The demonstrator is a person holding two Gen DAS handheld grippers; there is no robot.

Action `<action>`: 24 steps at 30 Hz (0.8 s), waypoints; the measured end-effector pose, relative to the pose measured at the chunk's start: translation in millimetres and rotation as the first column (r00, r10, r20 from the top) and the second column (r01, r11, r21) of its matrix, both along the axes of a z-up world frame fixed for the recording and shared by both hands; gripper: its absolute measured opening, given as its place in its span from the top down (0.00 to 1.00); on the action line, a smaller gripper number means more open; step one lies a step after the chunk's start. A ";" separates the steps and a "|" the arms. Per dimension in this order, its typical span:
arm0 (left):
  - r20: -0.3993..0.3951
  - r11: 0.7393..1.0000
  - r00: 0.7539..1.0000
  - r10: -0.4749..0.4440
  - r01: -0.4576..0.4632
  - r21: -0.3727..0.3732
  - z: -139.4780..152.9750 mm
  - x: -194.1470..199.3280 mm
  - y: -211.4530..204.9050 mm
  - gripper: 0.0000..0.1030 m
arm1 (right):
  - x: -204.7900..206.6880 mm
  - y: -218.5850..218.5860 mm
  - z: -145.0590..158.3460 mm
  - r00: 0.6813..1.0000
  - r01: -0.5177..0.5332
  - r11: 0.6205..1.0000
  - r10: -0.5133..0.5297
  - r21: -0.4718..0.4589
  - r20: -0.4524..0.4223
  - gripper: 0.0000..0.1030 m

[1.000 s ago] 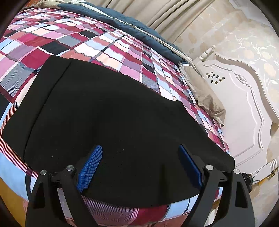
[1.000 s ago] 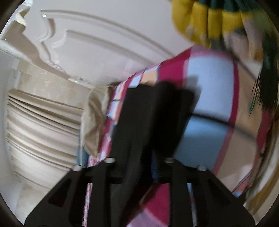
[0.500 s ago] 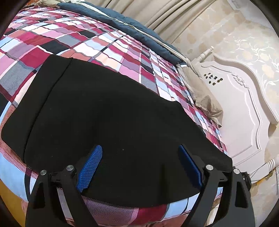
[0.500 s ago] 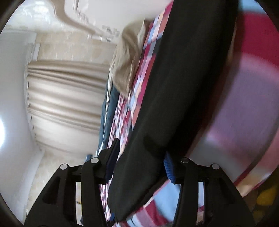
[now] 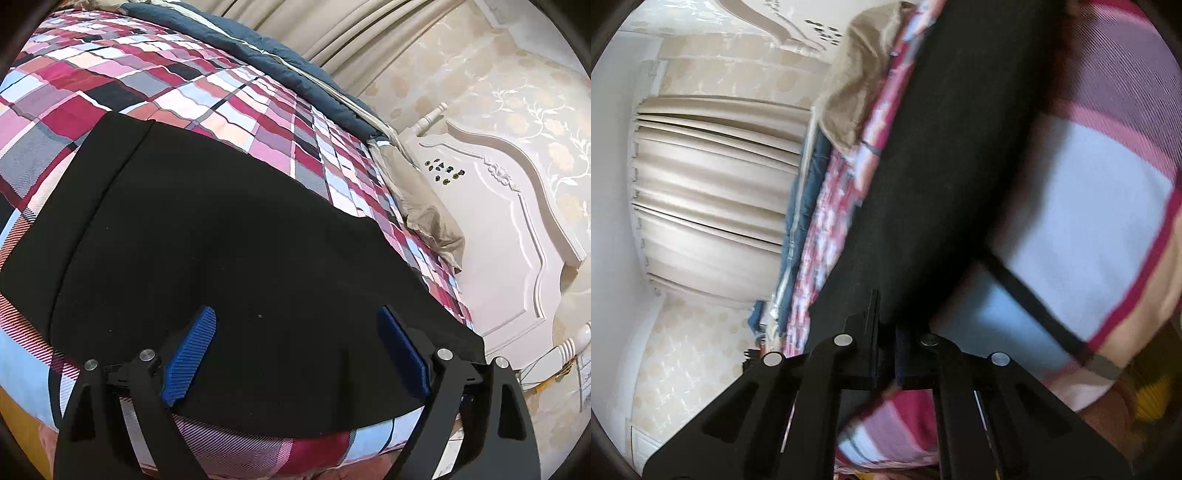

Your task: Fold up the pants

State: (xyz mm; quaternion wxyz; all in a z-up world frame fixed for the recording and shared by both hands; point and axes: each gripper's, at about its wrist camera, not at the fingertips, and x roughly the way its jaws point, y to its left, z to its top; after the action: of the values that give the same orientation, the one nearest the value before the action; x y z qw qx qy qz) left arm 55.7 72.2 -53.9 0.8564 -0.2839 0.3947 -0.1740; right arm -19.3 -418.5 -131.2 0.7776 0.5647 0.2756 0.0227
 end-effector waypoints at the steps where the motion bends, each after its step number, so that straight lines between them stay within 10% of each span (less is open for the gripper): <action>1: 0.001 1.000 1.000 -0.001 0.001 0.000 -0.2 -0.1 0.4 0.15 | -1.2 -1.2 -6.8 1.000 0.001 1.000 -0.002 0.024 0.002 0.95; 11: 0.005 1.000 1.000 -0.004 0.004 0.009 -0.4 -0.4 -0.8 0.15 | -13.1 -10.0 21.8 0.994 -0.105 0.989 0.102 -0.100 -0.034 0.62; 24: 0.008 0.999 1.000 -0.020 0.020 0.036 0.4 1.4 -1.6 0.15 | -49.2 -153.0 104.8 0.981 0.117 0.862 -0.177 -0.493 -0.077 0.41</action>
State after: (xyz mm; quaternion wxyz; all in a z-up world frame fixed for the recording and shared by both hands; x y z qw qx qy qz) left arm 57.1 70.7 -53.5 0.8611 -0.2638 0.3971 -0.1765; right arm -68.5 -571.5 -26.5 0.8759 0.3711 0.2746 -0.1403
